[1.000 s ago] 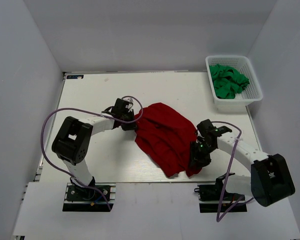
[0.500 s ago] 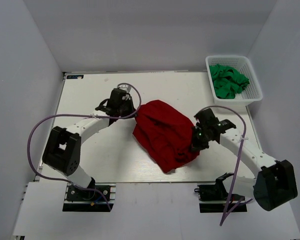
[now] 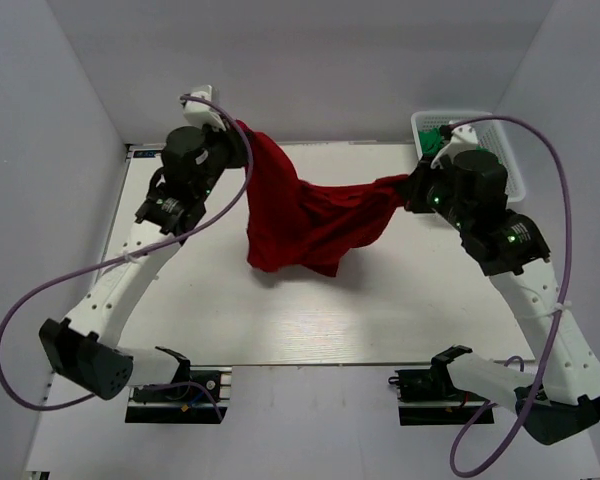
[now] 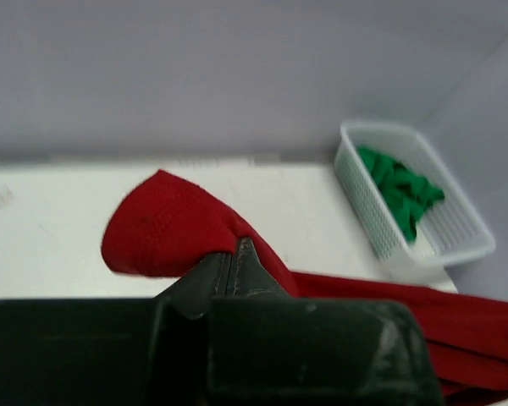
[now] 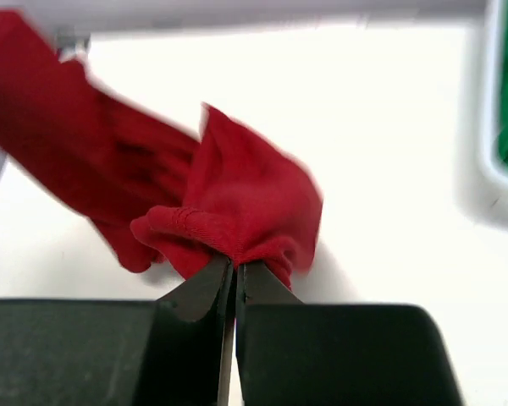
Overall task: Fold and stack the t-shirts
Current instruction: Flatten out the tshirt
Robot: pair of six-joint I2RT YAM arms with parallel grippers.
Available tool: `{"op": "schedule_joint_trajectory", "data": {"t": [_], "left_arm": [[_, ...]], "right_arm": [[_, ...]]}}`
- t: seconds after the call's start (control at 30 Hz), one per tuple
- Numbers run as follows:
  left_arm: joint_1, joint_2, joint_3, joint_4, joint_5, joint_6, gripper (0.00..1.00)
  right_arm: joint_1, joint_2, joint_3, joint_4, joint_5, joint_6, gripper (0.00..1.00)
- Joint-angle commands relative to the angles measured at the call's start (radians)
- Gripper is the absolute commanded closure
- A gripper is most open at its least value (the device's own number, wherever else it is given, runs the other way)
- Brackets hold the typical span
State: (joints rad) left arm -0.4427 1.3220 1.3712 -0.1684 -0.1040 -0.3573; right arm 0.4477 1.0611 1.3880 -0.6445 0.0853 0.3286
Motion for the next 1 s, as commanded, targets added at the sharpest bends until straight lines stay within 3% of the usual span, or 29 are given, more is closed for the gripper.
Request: {"op": "schedule_joint_trajectory", "data": {"t": [0.0,0.07,0.23,0.47,0.7,0.97], "left_arm": [[-0.002,-0.076,0.078,0.029,-0.121,0.113,1.0],[-0.002,-0.095,0.098,0.029,-0.169,0.145,1.0],[0.01,-0.153,0.111,0.029,-0.454,0.222,1.0],[0.021,-0.207,0.14,0.052,-0.644,0.299,1.0],[0.01,-0.263,0.193,0.032,-0.665,0.313,1.0],[0.01,-0.429,0.213,-0.005,-0.433,0.277,1.0]], "right_arm": [[-0.001,-0.024,0.091,0.118,0.154,-0.037,1.0],[0.0,-0.021,0.167,0.131,0.25,-0.054,1.0],[-0.001,-0.068,0.27,0.186,0.511,-0.103,1.0],[-0.001,-0.115,0.316,0.23,0.634,-0.183,1.0],[0.0,-0.179,0.313,0.247,0.561,-0.211,1.0],[0.002,-0.246,0.307,0.243,0.355,-0.181,1.0]]}}
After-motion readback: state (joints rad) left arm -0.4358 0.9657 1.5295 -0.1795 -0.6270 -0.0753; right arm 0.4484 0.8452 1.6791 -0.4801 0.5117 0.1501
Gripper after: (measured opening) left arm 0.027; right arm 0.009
